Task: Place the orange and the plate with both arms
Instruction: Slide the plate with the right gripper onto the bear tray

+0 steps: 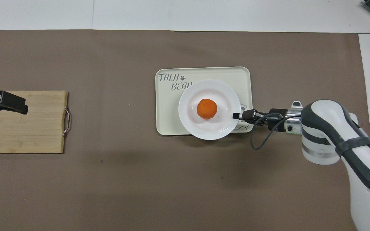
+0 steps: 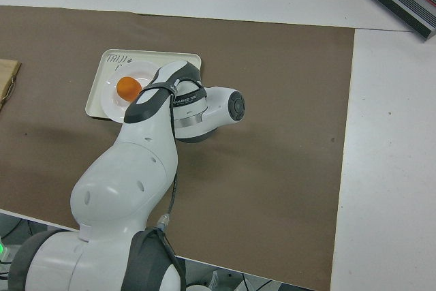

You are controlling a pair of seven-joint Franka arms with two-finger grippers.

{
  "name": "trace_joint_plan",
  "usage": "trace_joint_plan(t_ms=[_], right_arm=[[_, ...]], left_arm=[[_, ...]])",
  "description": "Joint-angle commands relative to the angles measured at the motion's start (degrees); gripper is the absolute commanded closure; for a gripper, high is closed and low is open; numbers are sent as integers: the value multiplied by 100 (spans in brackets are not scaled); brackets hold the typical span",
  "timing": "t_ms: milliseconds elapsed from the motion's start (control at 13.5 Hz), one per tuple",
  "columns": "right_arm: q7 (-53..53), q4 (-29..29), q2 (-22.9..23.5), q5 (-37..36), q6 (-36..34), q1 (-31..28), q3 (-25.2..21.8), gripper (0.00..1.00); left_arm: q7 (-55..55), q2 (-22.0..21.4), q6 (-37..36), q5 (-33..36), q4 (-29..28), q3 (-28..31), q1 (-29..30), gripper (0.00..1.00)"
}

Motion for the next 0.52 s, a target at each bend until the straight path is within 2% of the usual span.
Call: trace_joint_plan(t_ms=[0,222,444], right_arm=[[357,637,306,98,-183,-50,23,100],[200,909,736,133,-253,-51,32,100],[147,963,843,142,-201,11,32,100]], left_arm=[[39,7,-107,88,56,-17,17,0],[39,7,-107,88,56,-17,17,0],[39,-2,-107,88,56,-8,17,0]])
